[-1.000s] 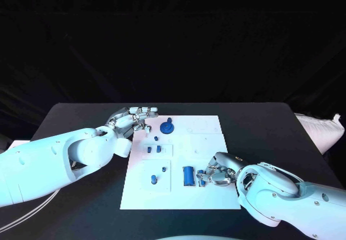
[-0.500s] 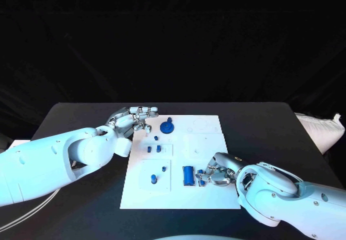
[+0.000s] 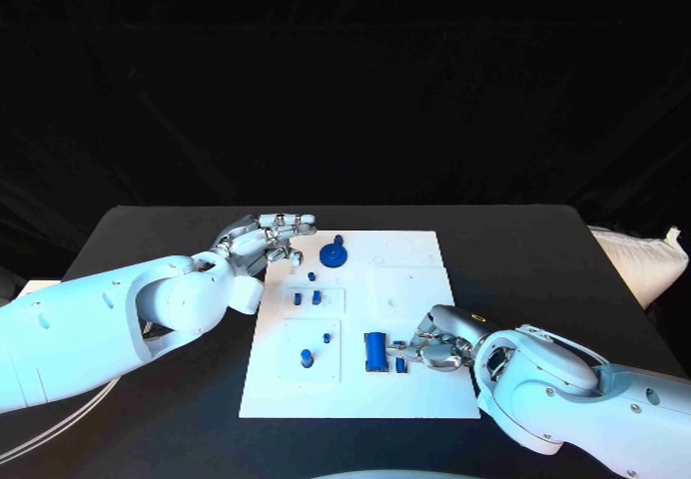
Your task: Assemble the parts on the task board
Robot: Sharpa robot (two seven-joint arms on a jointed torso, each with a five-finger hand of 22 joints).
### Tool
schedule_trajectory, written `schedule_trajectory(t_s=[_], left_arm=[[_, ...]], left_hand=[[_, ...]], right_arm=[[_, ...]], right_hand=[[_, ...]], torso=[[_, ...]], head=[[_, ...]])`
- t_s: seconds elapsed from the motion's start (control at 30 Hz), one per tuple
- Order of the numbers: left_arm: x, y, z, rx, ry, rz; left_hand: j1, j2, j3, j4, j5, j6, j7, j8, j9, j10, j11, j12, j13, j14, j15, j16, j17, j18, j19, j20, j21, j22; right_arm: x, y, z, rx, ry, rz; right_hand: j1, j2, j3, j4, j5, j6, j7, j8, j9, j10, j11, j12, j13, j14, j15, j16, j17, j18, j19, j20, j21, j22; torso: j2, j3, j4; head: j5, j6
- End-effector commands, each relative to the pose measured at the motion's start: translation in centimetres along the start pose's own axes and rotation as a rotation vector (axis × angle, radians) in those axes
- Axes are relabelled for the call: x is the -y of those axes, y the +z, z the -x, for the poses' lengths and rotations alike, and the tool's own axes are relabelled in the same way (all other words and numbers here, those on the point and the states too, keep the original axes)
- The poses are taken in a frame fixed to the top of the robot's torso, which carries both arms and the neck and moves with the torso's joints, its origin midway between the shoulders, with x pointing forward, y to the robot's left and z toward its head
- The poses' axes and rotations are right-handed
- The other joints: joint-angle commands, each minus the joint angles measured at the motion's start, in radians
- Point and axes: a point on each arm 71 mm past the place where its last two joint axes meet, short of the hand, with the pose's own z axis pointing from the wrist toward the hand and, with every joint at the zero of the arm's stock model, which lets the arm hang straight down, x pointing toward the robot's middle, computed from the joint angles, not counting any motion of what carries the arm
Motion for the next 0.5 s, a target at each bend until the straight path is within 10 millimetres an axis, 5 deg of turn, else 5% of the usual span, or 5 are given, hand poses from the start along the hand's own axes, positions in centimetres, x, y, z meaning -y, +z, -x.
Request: schedule_trajectory(t_s=[0.03,0.23,0.37,0.5], left_arm=[[0.06,0.02,-0.25,-0.021,-0.002,-0.006],[0.06,0.01,-0.21,-0.021,-0.002,-0.007],[0.06,0.02,-0.2,-0.021,-0.002,-0.007],[0.04,0.03,-0.18,-0.019,-0.002,-0.009]], left_hand=[[0.0,0.013,-0.003,-0.005,0.003,-0.006,0.002,-0.002,0.0,-0.01,0.0,0.004,-0.001,-0.009,0.0,-0.006,-0.001,0.018,-0.006,-0.003,-0.007,-0.002],[0.0,0.013,-0.003,-0.005,0.003,-0.006,0.002,-0.002,0.0,-0.01,0.0,0.004,-0.001,-0.009,0.0,-0.006,-0.001,0.018,-0.006,-0.003,-0.007,-0.002],[0.0,0.013,-0.003,-0.005,0.003,-0.006,0.002,-0.002,0.0,-0.01,0.0,0.004,-0.001,-0.009,0.0,-0.006,-0.001,0.018,-0.006,-0.003,-0.007,-0.002],[0.0,0.013,-0.003,-0.005,0.003,-0.006,0.002,-0.002,0.0,-0.01,0.0,0.004,-0.001,-0.009,0.0,-0.006,-0.001,0.018,-0.006,-0.003,-0.007,-0.002]], right_arm=[[-0.04,-0.14,0.15,0.021,-0.005,0.014],[0.36,-0.59,0.49,0.033,0.01,0.021],[0.51,-0.84,0.68,0.038,0.021,0.038],[0.85,-0.86,1.08,0.069,0.082,0.063]], right_hand=[[-0.009,0.003,-0.007,0.001,-0.006,-0.008,-0.002,0.003,0.001,0.073,-0.002,-0.005,0.173,0.098,-0.004,0.003,0.233,-0.015,0.058,-0.005,0.001,0.152],[0.105,0.022,-0.019,-0.038,0.009,-0.017,0.001,0.0,0.008,0.071,0.001,-0.017,0.17,0.097,-0.002,0.0,0.227,-0.013,0.056,-0.004,-0.003,0.147],[0.197,0.012,-0.019,-0.09,0.008,-0.029,0.004,-0.006,0.01,0.065,0.003,-0.042,0.161,0.096,-0.001,-0.004,0.221,-0.011,0.052,-0.003,-0.01,0.139],[0.249,0.013,-0.024,-0.116,0.013,-0.087,0.029,-0.043,-0.004,0.051,0.021,-0.098,0.137,0.092,0.013,-0.014,0.205,-0.007,0.043,0.005,-0.025,0.122]], torso=[[0.001,0.0003,0.0],[0.0,0.0001,-0.0002],[-0.001,0.0,-0.0012],[-0.001,-0.0004,-0.0017]], head=[[0.0,0.001],[0.0,0.002],[-0.002,0.002],[-0.003,0.006]])
